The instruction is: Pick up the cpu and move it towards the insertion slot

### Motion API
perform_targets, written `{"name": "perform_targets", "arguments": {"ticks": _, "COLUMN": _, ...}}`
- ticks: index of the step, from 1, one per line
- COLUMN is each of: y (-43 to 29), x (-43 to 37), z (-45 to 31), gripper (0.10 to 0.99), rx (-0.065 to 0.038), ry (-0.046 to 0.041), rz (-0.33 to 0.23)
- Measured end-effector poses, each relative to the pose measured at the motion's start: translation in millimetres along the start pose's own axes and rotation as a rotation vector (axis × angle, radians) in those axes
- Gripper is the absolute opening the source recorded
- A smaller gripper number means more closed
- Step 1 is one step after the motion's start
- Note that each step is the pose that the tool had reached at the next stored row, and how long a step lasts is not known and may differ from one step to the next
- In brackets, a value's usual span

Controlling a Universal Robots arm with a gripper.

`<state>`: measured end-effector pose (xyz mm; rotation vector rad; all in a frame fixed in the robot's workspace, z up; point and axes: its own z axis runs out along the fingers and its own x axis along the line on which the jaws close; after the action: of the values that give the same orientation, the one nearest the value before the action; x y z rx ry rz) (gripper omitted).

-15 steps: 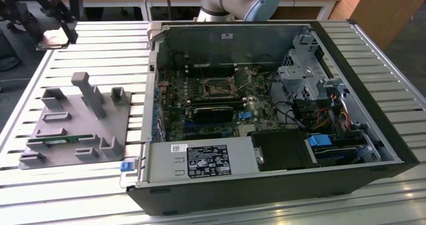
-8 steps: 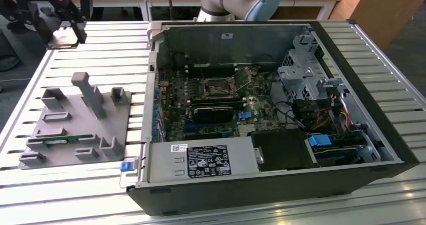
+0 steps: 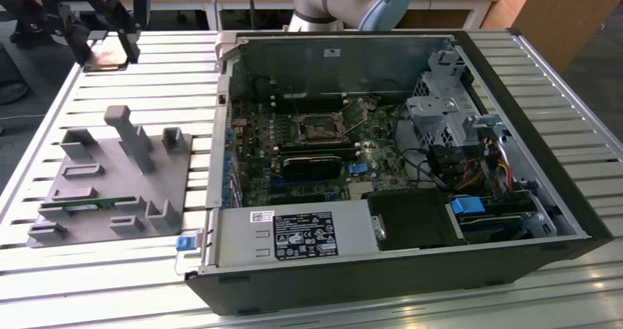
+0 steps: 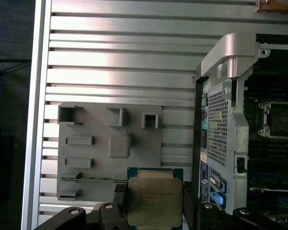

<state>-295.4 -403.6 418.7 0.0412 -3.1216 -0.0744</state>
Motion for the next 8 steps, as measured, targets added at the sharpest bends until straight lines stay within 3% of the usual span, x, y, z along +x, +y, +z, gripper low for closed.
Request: {"name": "perform_targets", "arguments": {"ticks": 8, "y": -0.4, "x": -14.2, "z": -0.2, "gripper": 0.545, "rx": 0.000, "ry": 0.0001, "rz": 0.000}}
